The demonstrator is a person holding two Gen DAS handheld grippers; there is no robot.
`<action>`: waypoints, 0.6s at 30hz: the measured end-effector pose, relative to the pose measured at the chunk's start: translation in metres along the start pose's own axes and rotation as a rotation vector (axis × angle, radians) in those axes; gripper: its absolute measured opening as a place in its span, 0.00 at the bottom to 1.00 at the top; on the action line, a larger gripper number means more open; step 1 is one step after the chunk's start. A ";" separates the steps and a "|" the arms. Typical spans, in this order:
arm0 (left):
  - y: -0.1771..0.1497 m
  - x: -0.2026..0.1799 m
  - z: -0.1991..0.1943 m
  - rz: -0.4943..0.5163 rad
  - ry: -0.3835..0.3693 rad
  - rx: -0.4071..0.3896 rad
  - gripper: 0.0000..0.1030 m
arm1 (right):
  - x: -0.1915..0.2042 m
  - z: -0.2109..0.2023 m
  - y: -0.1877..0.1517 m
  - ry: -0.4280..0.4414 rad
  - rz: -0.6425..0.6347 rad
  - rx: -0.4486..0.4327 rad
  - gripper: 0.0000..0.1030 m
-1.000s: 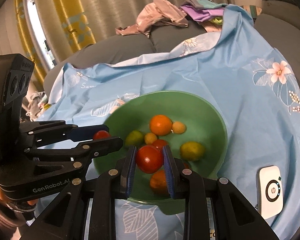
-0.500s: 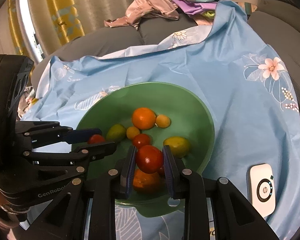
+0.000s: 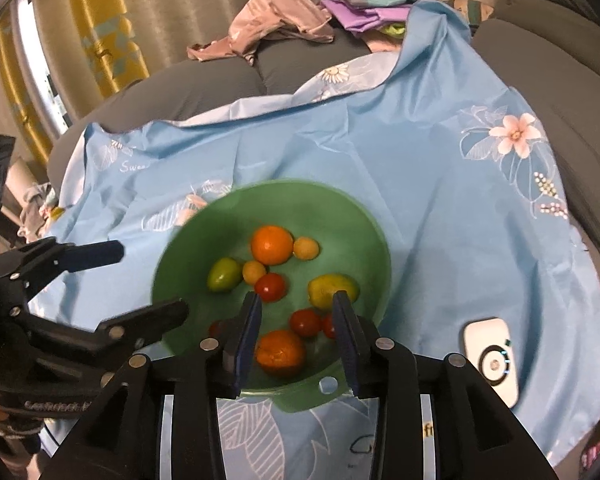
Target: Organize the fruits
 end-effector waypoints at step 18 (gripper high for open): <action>0.031 0.016 -0.055 -0.064 0.081 0.035 1.00 | 0.006 -0.063 0.037 -0.116 -0.060 0.044 0.52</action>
Point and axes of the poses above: each gripper's, at about its wrist camera, not at the fingertips, and z roughly the way its jaws point, x to its left, y to its top, the point moved 10 cm from there along z, roughly the way its jaws point, and after that the axes turned 14 degrees about z, right-handed, at the moved point
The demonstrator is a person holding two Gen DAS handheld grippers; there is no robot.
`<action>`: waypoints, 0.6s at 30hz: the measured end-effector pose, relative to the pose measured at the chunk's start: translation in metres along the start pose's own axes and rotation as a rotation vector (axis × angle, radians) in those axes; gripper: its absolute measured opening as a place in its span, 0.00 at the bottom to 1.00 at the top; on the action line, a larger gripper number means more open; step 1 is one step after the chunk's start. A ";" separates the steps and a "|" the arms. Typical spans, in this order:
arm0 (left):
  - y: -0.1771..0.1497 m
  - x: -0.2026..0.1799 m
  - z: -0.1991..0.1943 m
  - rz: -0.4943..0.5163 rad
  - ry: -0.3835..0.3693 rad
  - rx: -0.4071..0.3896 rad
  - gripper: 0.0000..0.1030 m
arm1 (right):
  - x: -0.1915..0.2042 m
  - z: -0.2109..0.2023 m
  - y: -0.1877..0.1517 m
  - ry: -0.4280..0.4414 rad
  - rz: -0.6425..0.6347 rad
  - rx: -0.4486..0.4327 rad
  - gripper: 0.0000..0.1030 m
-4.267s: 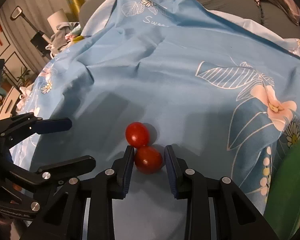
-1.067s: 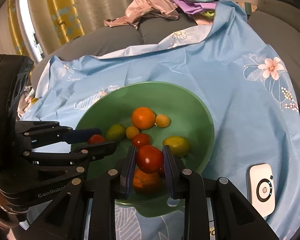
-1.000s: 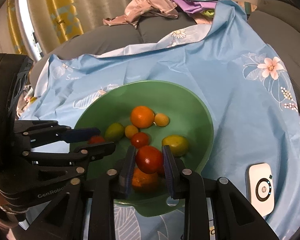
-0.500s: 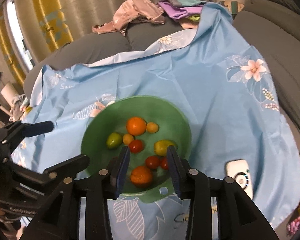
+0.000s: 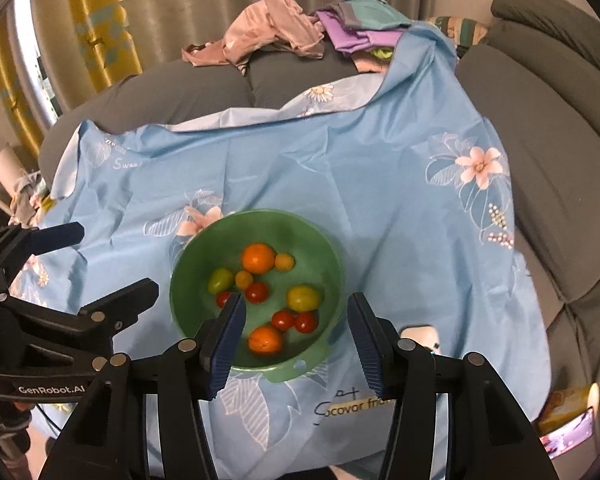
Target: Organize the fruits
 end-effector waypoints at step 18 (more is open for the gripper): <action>0.007 -0.005 -0.004 0.031 0.037 0.009 1.00 | -0.007 -0.008 0.004 0.012 0.005 -0.006 0.52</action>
Point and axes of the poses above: each gripper's, at about its wrist camera, not at the fingertips, and z roughly the way its jaws point, x to its left, y to its top, the point moved 10 cm from there along z, roughly the way its jaws point, and after that the axes turned 14 degrees about z, right-handed, at the moved point
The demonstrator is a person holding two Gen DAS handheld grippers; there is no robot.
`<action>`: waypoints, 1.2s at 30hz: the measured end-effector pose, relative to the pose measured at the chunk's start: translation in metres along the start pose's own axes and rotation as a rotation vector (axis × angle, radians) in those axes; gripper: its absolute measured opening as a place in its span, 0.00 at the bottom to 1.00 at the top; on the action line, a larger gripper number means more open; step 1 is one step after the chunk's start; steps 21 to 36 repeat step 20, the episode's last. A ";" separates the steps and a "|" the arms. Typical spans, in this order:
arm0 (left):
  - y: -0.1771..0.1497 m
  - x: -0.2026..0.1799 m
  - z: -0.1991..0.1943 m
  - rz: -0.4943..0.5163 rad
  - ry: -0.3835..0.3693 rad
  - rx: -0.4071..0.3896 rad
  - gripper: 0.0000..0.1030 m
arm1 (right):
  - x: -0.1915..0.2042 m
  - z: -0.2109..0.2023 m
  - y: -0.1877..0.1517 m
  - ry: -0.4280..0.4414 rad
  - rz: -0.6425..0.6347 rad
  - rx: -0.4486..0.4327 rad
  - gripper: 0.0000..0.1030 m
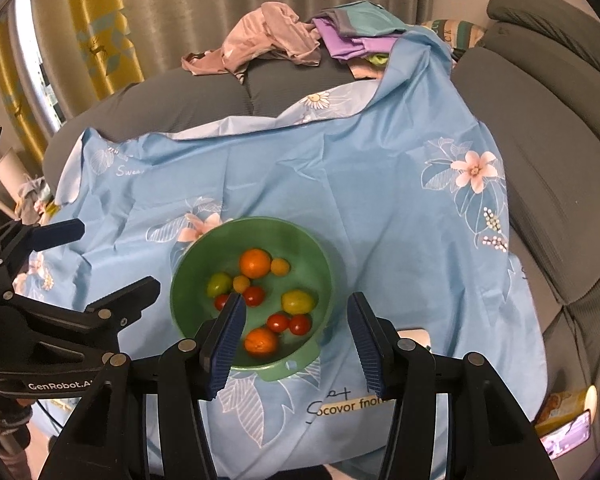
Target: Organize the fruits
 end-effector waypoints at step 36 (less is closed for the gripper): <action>0.000 -0.004 0.003 -0.003 -0.006 0.002 1.00 | -0.004 -0.002 -0.001 -0.009 0.000 -0.005 0.52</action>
Point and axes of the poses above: each gripper's, at about its wrist camera, not at the fingertips, and z roughly the way its jaws point, x to its left, y to its top, the point moved 10 cm from there along z, roughly the way its jaws point, and after that the axes turned 14 degrees about z, right-handed, at the moved point
